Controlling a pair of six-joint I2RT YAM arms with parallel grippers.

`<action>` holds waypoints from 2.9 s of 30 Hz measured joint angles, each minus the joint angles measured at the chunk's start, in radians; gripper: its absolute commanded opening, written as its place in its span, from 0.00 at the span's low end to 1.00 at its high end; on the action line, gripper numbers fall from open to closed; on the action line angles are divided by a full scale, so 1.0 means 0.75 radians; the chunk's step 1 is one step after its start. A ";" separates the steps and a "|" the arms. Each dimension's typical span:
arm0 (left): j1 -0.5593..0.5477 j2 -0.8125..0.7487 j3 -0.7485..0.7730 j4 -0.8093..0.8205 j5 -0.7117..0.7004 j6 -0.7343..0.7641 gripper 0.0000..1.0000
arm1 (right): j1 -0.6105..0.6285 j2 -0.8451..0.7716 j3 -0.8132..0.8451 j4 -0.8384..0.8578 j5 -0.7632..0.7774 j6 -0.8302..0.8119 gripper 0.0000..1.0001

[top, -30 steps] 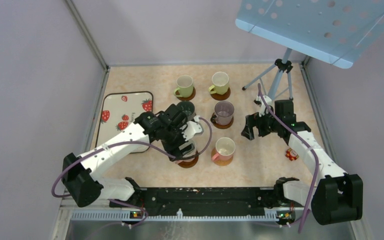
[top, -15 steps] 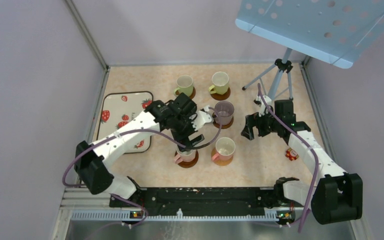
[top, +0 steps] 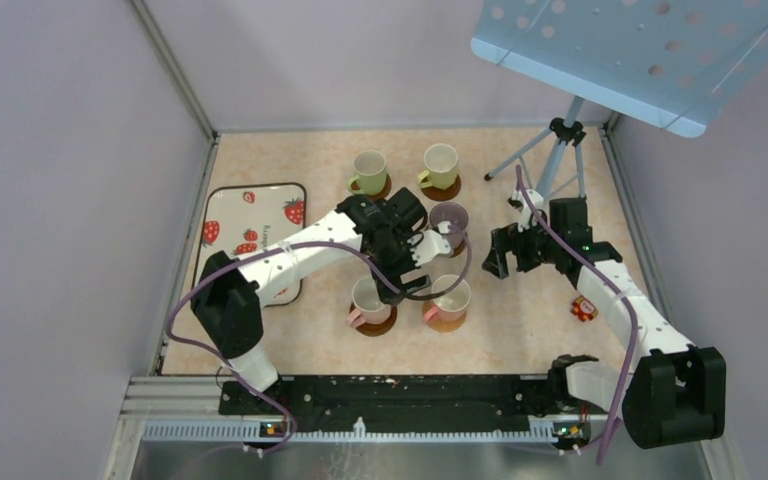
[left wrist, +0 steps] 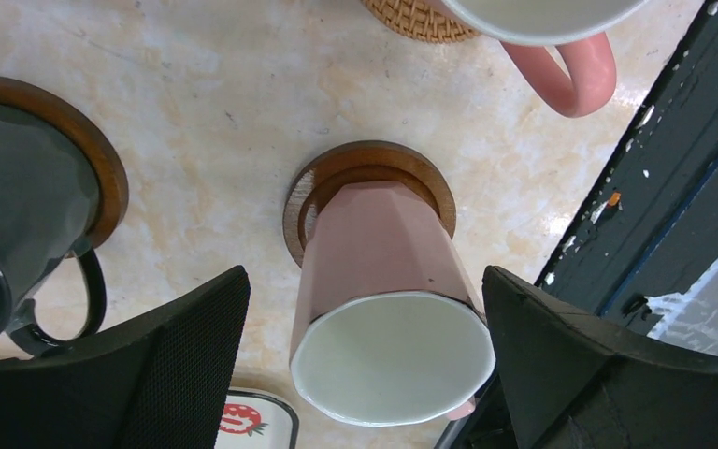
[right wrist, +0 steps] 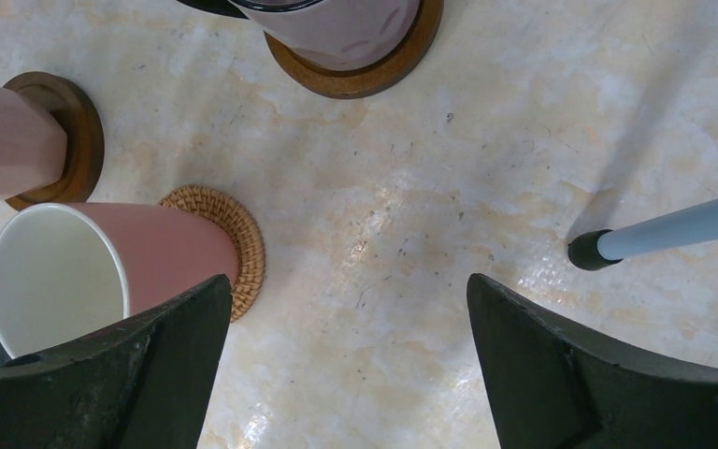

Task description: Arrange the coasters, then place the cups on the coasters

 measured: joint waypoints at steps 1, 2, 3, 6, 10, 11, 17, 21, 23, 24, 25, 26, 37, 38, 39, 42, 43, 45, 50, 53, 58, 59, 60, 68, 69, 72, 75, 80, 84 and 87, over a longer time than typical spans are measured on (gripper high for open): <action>-0.003 0.001 -0.006 0.001 0.001 -0.001 0.99 | 0.000 0.000 0.000 0.000 0.000 0.000 0.95; -0.003 -0.001 -0.015 -0.001 0.001 -0.004 0.99 | 0.000 0.000 0.000 0.000 0.000 0.000 0.95; -0.004 -0.001 -0.023 -0.001 0.002 -0.006 0.99 | 0.000 0.000 0.000 0.000 0.000 0.000 0.95; -0.004 -0.001 -0.068 -0.001 -0.001 -0.015 0.99 | 0.000 0.000 0.000 0.000 -0.001 0.000 0.95; -0.006 -0.001 -0.120 -0.003 -0.013 -0.026 0.99 | 0.000 0.001 0.000 0.000 -0.001 0.000 0.95; -0.008 -0.001 -0.128 -0.004 -0.020 -0.027 0.99 | 0.000 0.001 0.000 0.000 -0.001 0.000 0.95; -0.015 -0.001 -0.139 -0.007 -0.040 -0.034 0.99 | 0.000 0.001 0.000 0.000 -0.001 0.000 0.95; -0.016 -0.001 -0.155 -0.007 -0.041 -0.037 0.99 | 0.000 0.001 0.000 -0.001 -0.001 0.000 0.95; -0.018 -0.001 -0.167 -0.013 -0.041 -0.037 0.99 | 0.000 0.002 0.000 -0.001 -0.001 0.000 0.95; -0.018 -0.001 -0.169 -0.015 -0.042 -0.037 0.99 | 0.000 0.004 0.000 0.000 -0.001 0.000 0.95; -0.019 -0.001 -0.171 -0.019 -0.043 -0.036 0.99 | 0.000 0.007 0.000 -0.001 -0.001 0.000 0.95; -0.019 -0.001 -0.171 -0.022 -0.045 -0.037 0.98 | 0.000 0.009 0.000 -0.001 -0.001 0.000 0.95; -0.020 -0.002 -0.171 -0.050 -0.070 -0.039 0.89 | 0.000 0.011 0.000 -0.004 -0.001 0.000 0.95; -0.020 -0.003 -0.171 -0.054 -0.071 -0.040 0.88 | 0.000 0.011 0.000 -0.004 -0.001 0.000 0.95; -0.020 -0.004 -0.171 -0.059 -0.071 -0.040 0.87 | 0.000 0.011 0.000 -0.004 -0.001 0.000 0.95; -0.020 -0.007 -0.171 -0.076 -0.072 -0.040 0.84 | 0.000 0.011 0.000 -0.004 -0.001 0.000 0.95; -0.020 -0.008 -0.171 -0.081 -0.075 -0.040 0.83 | 0.000 0.011 0.000 -0.004 -0.001 0.000 0.95; -0.021 -0.010 -0.171 -0.087 -0.082 -0.039 0.80 | 0.000 0.011 0.000 -0.004 -0.001 0.000 0.95; -0.021 -0.010 -0.171 -0.098 -0.105 -0.035 0.80 | 0.000 0.011 0.000 -0.004 -0.001 0.000 0.95; -0.021 -0.010 -0.171 -0.102 -0.107 -0.035 0.85 | 0.000 0.011 0.000 -0.004 -0.001 0.000 0.95; -0.021 -0.010 -0.171 -0.102 -0.103 -0.035 0.95 | 0.000 0.011 0.000 -0.004 -0.001 0.000 0.95; -0.021 -0.010 -0.171 -0.102 -0.101 -0.036 0.98 | 0.000 0.011 0.000 -0.004 -0.001 0.000 0.95; -0.021 -0.010 -0.171 -0.102 -0.100 -0.035 0.99 | 0.000 0.011 0.000 -0.004 -0.001 0.000 0.95; -0.022 -0.022 -0.171 -0.107 -0.095 -0.036 0.99 | 0.000 0.011 0.000 -0.004 -0.001 0.000 0.95; -0.022 -0.023 -0.170 -0.107 -0.094 -0.036 0.99 | 0.000 0.011 0.000 -0.004 -0.001 0.000 0.95; -0.022 -0.025 -0.163 -0.112 -0.095 -0.037 0.99 | 0.000 0.011 0.000 -0.004 -0.001 -0.001 0.95; -0.022 -0.027 -0.141 -0.118 -0.094 -0.037 0.99 | 0.000 0.011 0.000 -0.004 -0.002 -0.002 0.95; -0.023 -0.036 -0.074 -0.145 -0.096 -0.045 0.99 | 0.000 0.011 0.000 -0.005 -0.007 -0.009 0.95; -0.016 -0.077 -0.002 -0.144 -0.096 -0.049 0.99 | 0.000 0.011 0.000 -0.005 -0.015 -0.010 0.95; 0.004 -0.124 0.030 -0.138 -0.084 -0.049 0.99 | 0.000 0.011 0.004 -0.008 -0.022 -0.011 0.95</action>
